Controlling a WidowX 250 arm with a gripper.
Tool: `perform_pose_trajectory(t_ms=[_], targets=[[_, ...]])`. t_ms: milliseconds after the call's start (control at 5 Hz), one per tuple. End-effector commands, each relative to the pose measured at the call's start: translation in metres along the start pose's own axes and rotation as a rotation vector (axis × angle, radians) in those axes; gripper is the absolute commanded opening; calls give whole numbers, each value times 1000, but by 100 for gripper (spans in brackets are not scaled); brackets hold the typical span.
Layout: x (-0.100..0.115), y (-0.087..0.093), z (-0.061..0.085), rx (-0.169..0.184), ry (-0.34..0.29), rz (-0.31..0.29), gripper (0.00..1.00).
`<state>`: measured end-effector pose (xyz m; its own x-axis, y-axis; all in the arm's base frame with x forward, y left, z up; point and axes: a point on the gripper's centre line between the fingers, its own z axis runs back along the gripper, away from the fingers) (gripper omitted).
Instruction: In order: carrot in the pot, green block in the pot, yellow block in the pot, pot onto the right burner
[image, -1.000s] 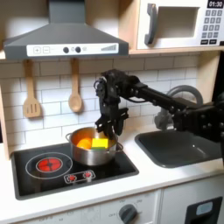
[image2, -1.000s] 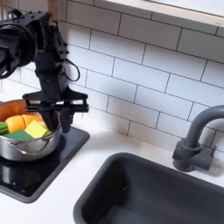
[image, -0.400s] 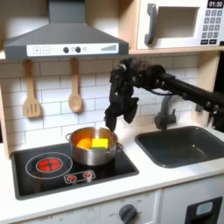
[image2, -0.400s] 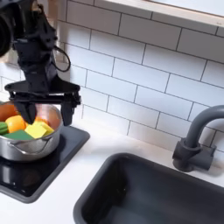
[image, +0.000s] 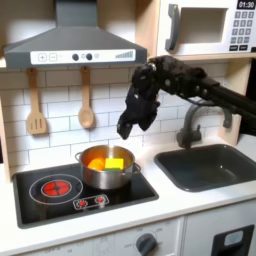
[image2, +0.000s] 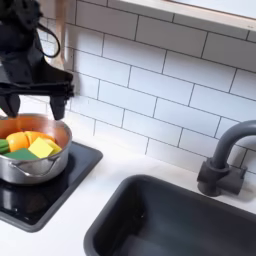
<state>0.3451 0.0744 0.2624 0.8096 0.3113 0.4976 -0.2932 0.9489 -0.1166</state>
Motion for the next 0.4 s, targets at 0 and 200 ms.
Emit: perform_pose_trajectory(t_ms=[0,200], targets=[[28,2,33,5,-196,-18,100],[31,3,37,37,-259,-51,100]])
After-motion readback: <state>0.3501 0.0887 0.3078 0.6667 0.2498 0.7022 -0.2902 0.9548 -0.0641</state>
